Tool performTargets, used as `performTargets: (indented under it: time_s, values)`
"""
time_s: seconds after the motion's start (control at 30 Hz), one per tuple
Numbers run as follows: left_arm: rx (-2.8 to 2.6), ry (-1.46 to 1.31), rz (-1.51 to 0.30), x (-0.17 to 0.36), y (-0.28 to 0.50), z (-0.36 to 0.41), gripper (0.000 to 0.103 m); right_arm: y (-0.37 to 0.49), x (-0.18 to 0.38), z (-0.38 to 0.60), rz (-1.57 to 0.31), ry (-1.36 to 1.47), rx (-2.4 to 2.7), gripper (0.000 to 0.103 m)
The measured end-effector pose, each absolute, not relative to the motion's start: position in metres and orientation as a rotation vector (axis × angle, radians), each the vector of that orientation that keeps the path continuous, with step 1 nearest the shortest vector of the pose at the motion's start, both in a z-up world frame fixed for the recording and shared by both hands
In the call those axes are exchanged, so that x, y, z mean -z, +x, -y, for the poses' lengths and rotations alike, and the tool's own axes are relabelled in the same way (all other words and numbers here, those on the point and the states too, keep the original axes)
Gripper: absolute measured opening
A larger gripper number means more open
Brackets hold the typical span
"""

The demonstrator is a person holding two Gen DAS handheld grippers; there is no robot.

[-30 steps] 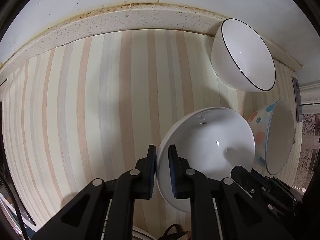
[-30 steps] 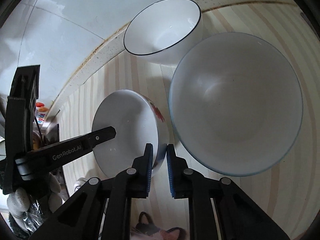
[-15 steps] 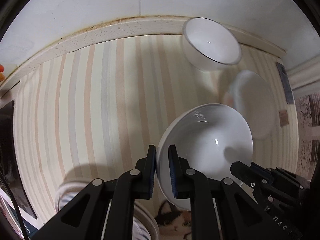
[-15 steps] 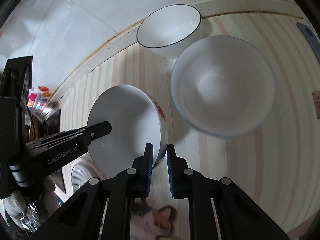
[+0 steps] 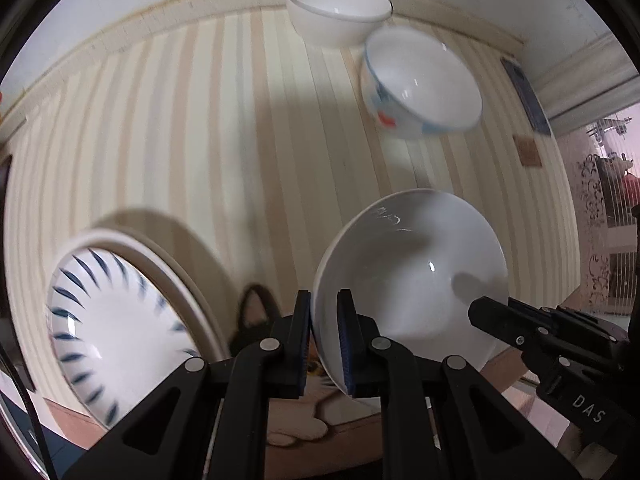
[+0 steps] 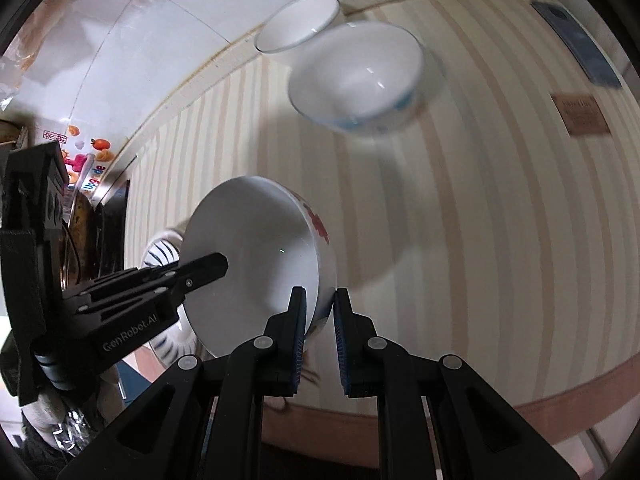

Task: Organize plates and bowls
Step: 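Lift the gripped white bowl and carry it toward the dotted bowl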

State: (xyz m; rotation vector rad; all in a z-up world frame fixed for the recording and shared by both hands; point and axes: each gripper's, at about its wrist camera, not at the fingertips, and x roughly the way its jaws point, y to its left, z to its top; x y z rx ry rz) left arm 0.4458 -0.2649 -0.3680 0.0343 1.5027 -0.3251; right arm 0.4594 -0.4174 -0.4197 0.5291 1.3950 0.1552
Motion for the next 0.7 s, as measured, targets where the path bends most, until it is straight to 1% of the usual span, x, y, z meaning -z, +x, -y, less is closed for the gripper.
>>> performTargets:
  time_s: [0.37, 0.7]
  values:
    - [0.319, 0.069, -1.512, 0.391, 0.442, 0.289, 0.011, 0.439, 0.459, 0.432, -1.427, 0.551, -0.119, 0.015]
    - [0.311, 0.095, -1.528, 0.397, 0.440, 0.290, 0.011, 0.444, 0.465, 0.437, -1.435, 0.541, -0.120, 0.016]
